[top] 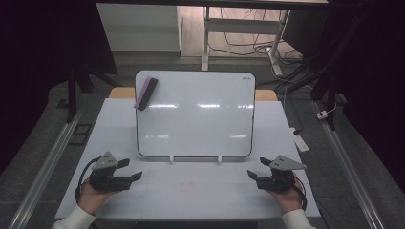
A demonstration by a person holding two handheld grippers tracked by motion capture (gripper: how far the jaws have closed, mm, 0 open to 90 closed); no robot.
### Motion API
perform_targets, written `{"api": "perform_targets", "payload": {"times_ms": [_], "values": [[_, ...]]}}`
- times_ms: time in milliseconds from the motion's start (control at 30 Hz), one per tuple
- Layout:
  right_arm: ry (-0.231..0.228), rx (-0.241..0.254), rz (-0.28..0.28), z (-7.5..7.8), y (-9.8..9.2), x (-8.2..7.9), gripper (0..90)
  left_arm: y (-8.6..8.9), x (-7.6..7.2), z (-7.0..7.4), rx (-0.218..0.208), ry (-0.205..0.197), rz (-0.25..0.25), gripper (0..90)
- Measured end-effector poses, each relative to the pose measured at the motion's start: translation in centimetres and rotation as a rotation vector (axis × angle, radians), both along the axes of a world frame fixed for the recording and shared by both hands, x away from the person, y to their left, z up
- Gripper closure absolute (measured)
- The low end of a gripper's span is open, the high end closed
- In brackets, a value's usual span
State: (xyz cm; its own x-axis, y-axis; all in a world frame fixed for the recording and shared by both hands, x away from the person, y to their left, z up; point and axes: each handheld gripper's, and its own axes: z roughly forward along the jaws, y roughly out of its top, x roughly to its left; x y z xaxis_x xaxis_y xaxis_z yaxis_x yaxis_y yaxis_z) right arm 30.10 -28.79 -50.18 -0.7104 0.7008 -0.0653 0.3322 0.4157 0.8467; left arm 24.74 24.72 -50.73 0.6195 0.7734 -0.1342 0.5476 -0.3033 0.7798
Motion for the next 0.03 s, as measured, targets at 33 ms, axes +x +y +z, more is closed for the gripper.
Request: {"api": "perform_targets", "payload": {"times_ms": [33], "values": [[0.0, 0.0, 0.001, 0.01, 0.01, -0.01, 27.3, 0.0, 0.0, -0.04, 0.001, 0.001, 0.0, 26.7]]}}
